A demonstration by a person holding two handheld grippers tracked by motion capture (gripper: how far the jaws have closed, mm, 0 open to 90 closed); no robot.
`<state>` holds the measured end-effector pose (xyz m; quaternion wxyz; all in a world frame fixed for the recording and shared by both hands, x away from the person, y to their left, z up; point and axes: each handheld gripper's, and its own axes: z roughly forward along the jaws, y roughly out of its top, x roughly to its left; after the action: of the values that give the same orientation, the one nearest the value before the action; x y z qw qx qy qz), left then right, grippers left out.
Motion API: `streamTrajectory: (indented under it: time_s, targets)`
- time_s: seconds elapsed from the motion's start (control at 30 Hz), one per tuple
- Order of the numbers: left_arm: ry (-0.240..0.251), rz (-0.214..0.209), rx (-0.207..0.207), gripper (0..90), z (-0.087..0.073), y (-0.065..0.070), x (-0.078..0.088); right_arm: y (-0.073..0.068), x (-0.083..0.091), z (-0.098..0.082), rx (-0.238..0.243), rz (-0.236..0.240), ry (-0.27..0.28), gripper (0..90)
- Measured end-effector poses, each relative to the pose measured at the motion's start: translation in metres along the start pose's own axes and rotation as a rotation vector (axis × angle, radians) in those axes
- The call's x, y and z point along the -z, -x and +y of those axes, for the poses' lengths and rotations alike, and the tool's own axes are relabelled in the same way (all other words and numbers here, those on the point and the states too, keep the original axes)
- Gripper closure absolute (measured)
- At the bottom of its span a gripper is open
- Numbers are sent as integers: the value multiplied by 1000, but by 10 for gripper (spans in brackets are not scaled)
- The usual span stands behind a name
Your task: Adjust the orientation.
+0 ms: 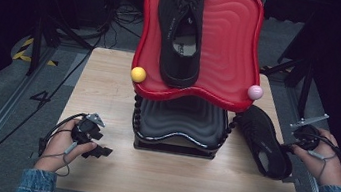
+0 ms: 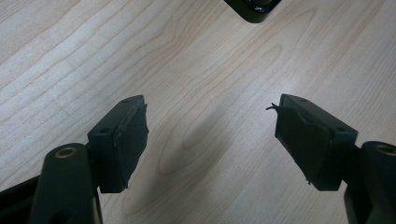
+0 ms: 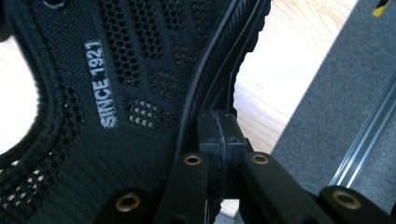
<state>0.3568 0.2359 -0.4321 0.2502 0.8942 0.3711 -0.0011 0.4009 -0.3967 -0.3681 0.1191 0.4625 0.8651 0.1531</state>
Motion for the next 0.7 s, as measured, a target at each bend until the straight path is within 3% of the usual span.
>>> streamTrajectory:
  time_s: [0.17, 0.37, 0.47, 0.7]
  targets:
    - [-1, -5, 9, 261, 0, 1, 0, 11, 19, 6, -16, -41, 52, 900]
    - [6, -8, 1, 261, -1, -2, -3, 4, 40, 14, 26, -67, 64, 900]
    - [5, -12, 3, 261, -1, -2, -2, -3, 47, 14, 38, -55, 58, 900]
    - [6, -8, -8, 261, 1, -1, -2, -17, 48, 10, 67, 4, 2, 743]
